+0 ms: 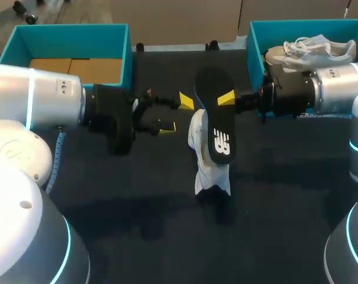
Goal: Take the shoe out of the shoebox, open the shoe tongue, remove and reinsert the insole, then place the shoe into the shoebox
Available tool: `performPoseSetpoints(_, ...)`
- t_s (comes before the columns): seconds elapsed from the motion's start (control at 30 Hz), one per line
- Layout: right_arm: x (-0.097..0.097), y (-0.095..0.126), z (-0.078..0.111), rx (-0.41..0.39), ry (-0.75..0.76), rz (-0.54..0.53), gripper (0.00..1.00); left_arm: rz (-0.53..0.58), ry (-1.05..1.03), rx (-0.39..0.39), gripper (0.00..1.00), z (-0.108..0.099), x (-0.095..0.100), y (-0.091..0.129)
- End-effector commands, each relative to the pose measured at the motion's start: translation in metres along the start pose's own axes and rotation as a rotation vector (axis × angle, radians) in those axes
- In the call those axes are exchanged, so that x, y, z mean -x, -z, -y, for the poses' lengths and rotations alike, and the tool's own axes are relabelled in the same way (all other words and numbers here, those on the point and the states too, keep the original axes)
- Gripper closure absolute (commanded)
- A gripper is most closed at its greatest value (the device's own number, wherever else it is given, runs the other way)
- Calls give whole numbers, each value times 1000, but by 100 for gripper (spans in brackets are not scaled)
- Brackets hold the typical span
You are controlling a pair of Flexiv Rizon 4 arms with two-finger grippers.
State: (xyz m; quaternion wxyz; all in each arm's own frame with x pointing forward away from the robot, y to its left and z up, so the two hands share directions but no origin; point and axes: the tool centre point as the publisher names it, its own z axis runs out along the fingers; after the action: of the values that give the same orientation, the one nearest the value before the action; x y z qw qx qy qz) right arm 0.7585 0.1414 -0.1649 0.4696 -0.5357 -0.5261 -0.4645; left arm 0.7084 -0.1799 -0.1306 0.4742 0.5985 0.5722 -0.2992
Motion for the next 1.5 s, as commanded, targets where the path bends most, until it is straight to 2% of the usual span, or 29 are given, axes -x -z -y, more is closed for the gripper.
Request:
performPoseSetpoints(0.03,1,-1,-1,-5,-6,6,100,-54,10,4,0,-1,5,-3)
performPoseSetpoints(0.23,4,-1,2,2,-15,17,100,-226,14,29,0,-10,12,-3)
performPoseSetpoints(0.37,5,-2,2,4,-17,20,100,-271,37,33,0,-17,17,-1)
performPoseSetpoints(0.87,10,-10,3,-1,-25,22,100,-555,84,-4,0,-39,27,-2)
performPoseSetpoints(1.1,13,-11,1,-1,-25,24,100,-705,116,-46,0,-40,31,-10)
performPoseSetpoints(1.27,13,-12,0,-4,-24,23,100,-815,144,-82,0,-41,27,-17)
performPoseSetpoints(1.5,15,-9,0,-2,-21,18,100,-952,120,-95,0,-39,27,-27)
